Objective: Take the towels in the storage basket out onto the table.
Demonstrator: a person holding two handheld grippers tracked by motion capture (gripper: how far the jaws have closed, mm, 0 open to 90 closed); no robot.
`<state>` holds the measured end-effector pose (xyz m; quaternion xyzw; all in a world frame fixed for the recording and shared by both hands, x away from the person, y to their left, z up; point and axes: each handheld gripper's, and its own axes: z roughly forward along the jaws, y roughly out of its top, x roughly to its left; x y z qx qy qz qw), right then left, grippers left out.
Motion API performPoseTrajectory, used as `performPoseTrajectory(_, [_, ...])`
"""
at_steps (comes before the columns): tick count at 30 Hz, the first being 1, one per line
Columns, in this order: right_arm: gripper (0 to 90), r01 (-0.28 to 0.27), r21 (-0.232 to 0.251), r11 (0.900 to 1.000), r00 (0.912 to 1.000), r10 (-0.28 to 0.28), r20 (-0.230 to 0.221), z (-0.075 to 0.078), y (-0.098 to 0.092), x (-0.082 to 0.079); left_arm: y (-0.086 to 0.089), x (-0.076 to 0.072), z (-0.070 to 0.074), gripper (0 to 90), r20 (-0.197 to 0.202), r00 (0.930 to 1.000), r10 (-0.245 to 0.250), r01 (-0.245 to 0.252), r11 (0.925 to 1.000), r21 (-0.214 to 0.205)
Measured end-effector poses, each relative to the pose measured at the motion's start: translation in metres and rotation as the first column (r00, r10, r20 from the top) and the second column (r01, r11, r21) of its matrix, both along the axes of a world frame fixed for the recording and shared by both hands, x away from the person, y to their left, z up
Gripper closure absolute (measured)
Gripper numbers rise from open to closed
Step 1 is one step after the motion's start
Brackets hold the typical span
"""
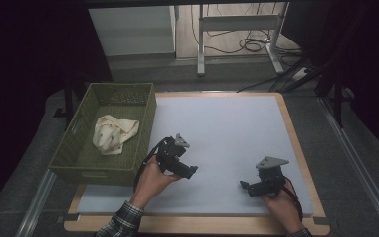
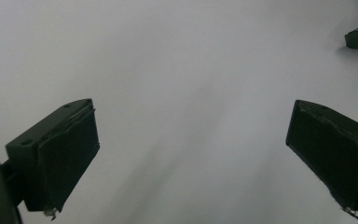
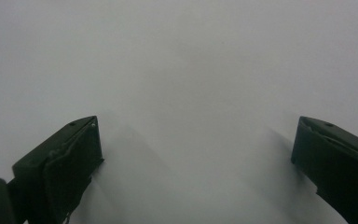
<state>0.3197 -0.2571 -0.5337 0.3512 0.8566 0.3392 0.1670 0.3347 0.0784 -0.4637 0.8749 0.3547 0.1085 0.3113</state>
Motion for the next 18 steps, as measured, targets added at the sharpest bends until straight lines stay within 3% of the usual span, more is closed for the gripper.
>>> performPoseTrajectory(8, [1.7, 0.0, 0.001, 1.0, 1.0, 0.0, -0.002, 0.0, 0.0, 0.0, 0.006, 0.015, 0.016, 2.6, -0.015, 0.9998, 0.015, -0.015, 0.9998, 0.015])
performPoseTrajectory(18, [1.7, 0.0, 0.002, 1.0, 1.0, 0.0, 0.001, 0.0, 0.0, 0.0, 0.016, 0.039, 0.034, 2.7, -0.035, 0.9987, 0.037, -0.034, 0.9972, 0.066])
